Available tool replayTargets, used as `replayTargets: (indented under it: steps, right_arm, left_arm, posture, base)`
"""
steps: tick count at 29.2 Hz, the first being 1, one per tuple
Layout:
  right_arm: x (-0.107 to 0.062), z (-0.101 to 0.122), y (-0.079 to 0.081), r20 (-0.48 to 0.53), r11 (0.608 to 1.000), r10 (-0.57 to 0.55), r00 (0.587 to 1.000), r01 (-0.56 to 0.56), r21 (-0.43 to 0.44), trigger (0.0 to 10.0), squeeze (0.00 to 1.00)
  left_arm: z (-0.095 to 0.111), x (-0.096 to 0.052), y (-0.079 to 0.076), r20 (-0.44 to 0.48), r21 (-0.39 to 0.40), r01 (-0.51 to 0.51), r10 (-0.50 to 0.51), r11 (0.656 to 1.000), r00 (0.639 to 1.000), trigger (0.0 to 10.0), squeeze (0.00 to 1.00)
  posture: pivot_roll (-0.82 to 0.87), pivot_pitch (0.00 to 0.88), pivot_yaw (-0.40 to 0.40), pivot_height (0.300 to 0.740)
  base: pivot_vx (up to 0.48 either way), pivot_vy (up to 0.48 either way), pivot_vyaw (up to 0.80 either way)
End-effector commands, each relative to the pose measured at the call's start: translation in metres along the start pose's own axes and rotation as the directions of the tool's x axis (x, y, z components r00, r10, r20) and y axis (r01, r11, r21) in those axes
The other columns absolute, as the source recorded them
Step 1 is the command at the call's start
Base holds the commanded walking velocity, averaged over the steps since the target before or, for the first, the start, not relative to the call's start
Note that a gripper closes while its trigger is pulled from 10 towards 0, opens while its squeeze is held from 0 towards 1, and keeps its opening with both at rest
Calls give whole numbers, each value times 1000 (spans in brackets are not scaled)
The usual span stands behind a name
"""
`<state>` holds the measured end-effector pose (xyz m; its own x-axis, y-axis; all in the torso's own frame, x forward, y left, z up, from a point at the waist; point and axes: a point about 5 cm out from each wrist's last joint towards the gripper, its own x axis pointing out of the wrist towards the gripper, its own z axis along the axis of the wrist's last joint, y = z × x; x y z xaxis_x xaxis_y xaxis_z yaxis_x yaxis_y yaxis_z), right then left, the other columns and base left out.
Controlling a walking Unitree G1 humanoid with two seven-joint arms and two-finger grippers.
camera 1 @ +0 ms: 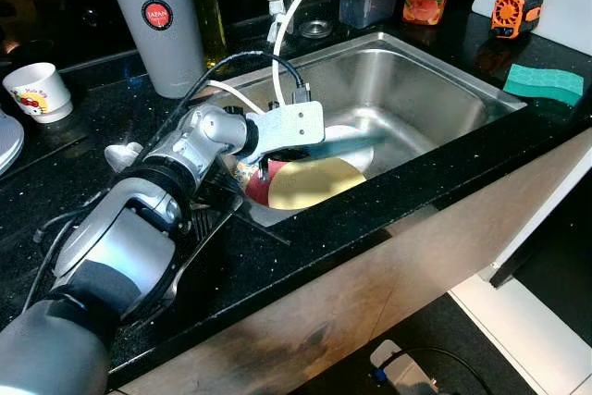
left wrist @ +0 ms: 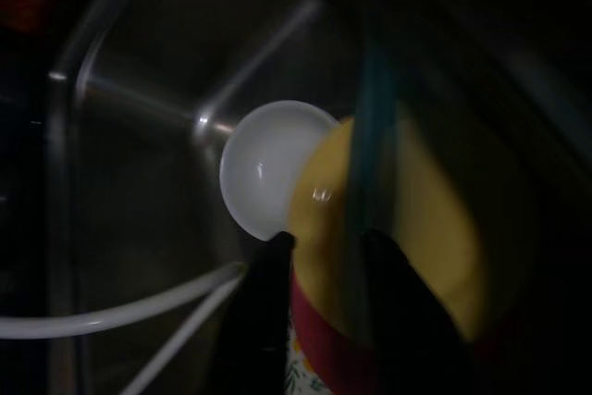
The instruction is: Kitchen organization
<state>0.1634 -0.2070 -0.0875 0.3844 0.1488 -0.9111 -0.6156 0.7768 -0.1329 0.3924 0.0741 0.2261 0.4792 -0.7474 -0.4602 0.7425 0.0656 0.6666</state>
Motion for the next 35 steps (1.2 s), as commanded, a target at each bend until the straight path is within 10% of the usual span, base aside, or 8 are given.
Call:
replayTargets:
  steps: [1, 10, 11, 14, 21, 23, 27, 35]
  right_arm:
    - [2, -2, 9, 0, 1000, 26, 1000, -26, 12, 10000, 0]
    - [2, 1, 7, 6, 1000, 17, 1000, -17, 11, 10000, 0]
    - [2, 1, 7, 6, 1000, 17, 1000, -17, 11, 10000, 0]
    - [2, 2, 6, 6, 1000, 17, 1000, -17, 9, 10000, 0]
    - [2, 2, 5, 2, 1000, 22, 1000, -22, -2, 10000, 0]
    - [2, 2, 5, 1, 1000, 22, 1000, -22, -3, 10000, 0]
    - [1, 2, 4, 0, 1000, 25, 1000, -25, -4, 10000, 0]
    - [1, 2, 2, 3, 1000, 22, 1000, -22, 1, 10000, 0]
  left_arm:
    - [4, -1, 6, 14, 17, -26, 25, 1000, 1000, 10000, 1000]
    - [29, -19, 31, 210, -55, -81, 91, 995, 973, 10000, 1000]
    - [33, -23, 36, 261, -94, -96, 117, 991, 958, 10000, 0]
    - [41, -32, 44, 347, -157, -115, 164, 981, 924, 10000, 0]
    - [64, -84, 56, 654, -420, -106, 382, 901, 653, 10000, 0]
    - [64, -87, 52, 664, -449, -103, 409, 887, 626, 10000, 0]
    - [55, -92, 33, 623, -635, -104, 588, 765, 516, 10000, 0]
    - [50, -103, -12, 468, -797, -134, 742, 589, 479, 10000, 0]
  posture:
    - [-7, 40, 96, 740]
    - [-6, 23, 95, 740]
    - [-3, 20, 92, 740]
    - [2, 15, 86, 740]
    - [28, 0, 60, 740]
    - [32, 0, 57, 740]
    - [38, 0, 52, 740]
    - [63, 0, 41, 740]
  base:
    - [0, 0, 0]
    - [0, 0, 0]
    - [0, 0, 0]
    - [0, 0, 0]
    - [0, 0, 0]
    - [0, 0, 0]
    - [0, 0, 0]
    - [0, 0, 0]
